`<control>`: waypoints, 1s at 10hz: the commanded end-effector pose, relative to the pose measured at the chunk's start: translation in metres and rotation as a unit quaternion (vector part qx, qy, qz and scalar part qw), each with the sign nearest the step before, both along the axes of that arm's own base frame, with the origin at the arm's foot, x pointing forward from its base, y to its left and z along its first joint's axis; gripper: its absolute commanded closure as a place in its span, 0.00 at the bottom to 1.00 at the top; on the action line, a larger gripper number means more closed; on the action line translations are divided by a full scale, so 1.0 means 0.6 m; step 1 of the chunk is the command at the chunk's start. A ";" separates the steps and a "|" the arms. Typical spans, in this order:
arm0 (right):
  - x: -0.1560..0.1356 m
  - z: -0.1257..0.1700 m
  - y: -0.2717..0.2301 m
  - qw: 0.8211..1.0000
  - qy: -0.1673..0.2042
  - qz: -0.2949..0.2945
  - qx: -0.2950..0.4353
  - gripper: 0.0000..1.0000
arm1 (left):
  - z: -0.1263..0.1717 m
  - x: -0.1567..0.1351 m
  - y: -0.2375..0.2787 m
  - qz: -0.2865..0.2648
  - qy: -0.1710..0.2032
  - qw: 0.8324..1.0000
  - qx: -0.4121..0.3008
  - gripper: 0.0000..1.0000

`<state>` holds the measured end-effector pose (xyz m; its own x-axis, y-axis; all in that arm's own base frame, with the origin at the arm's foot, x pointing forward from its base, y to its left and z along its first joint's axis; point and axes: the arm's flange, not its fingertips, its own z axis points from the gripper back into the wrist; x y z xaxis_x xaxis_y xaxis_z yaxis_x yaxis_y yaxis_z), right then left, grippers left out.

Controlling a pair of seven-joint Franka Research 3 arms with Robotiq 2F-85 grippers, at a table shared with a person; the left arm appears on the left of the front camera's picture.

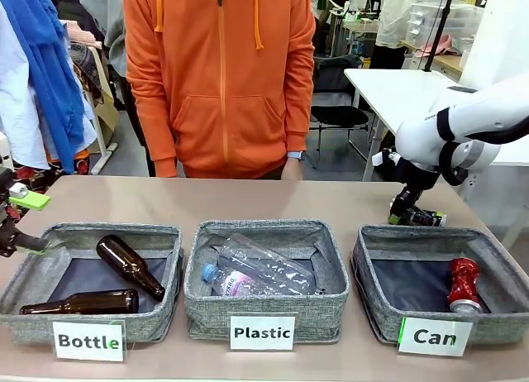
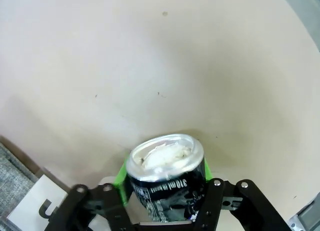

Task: Sort the can waste into the basket.
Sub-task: Pick up the can waste from the table and place it in the right Fabric basket.

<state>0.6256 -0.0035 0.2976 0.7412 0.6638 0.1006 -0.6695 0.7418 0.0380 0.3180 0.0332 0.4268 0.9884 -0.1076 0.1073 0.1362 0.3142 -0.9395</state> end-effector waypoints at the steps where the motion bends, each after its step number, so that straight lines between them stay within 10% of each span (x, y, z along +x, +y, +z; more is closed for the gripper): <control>1: 0.014 0.005 0.000 1.000 0.010 -0.008 -0.007 1.00 | 0.007 -0.005 0.000 -0.001 0.000 1.000 -0.005 0.00; 6: 0.000 0.041 0.004 1.000 -0.017 -0.007 -0.005 1.00 | 0.007 -0.005 0.000 -0.001 0.000 1.000 -0.005 0.00; 10: -0.110 0.214 0.014 0.994 -0.093 -0.052 -0.036 1.00 | 0.007 -0.005 0.000 -0.001 0.000 1.000 -0.005 0.00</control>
<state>0.5935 -0.0015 0.4115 0.7493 0.6287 0.2082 -0.6264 0.7748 -0.0852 0.3177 0.0329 0.4280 0.9879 -0.1091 0.1099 0.1392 0.3137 -0.9393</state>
